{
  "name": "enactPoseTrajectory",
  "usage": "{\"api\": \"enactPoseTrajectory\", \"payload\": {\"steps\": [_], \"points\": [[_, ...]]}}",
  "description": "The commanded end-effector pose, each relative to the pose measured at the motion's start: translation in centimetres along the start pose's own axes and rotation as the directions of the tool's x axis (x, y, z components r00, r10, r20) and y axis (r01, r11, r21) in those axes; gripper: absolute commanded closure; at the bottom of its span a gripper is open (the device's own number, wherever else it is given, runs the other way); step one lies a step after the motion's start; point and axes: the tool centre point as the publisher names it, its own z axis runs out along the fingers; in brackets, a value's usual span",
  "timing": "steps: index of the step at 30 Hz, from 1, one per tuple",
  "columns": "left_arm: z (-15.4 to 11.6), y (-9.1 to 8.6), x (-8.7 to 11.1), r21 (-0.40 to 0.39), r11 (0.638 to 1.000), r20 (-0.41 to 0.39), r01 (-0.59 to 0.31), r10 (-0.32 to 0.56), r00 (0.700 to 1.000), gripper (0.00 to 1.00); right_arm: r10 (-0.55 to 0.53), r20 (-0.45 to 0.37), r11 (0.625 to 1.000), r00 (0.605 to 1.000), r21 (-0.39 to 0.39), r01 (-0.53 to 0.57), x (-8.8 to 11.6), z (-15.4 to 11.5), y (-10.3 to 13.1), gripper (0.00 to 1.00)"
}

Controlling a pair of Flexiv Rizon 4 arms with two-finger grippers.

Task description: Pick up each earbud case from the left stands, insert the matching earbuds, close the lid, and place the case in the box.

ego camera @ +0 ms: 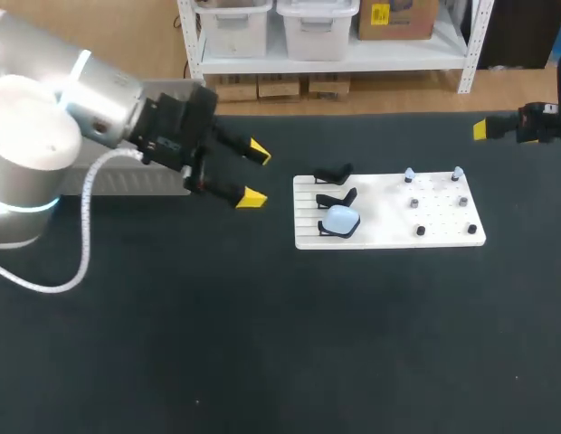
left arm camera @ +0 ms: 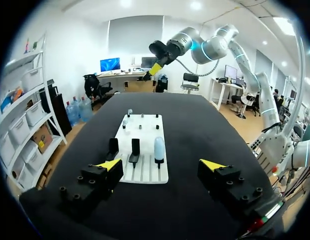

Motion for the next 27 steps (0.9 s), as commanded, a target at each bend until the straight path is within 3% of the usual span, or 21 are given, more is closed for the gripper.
{"api": "enactPoseTrajectory", "payload": {"steps": [1,12,27], "points": [[2.3,0.9,0.8,0.025,1.0,0.027,0.004,-0.004,1.0,0.0,0.0,0.0,1.0,1.0,0.0,0.0,0.0,0.0,0.0,0.0],[4.5,0.0,2.0,0.011,1.0,0.096,0.022,-0.023,0.995,0.0,0.0,0.0,1.0,1.0,0.0,0.0,0.0,0.0,0.0,0.0],[4.6,-0.2,2.0,-0.002,1.0,0.099,0.028,-0.028,0.995,0.0,0.0,0.0,1.0,1.0,0.0,0.0,0.0,0.0,0.0,0.0]]}}
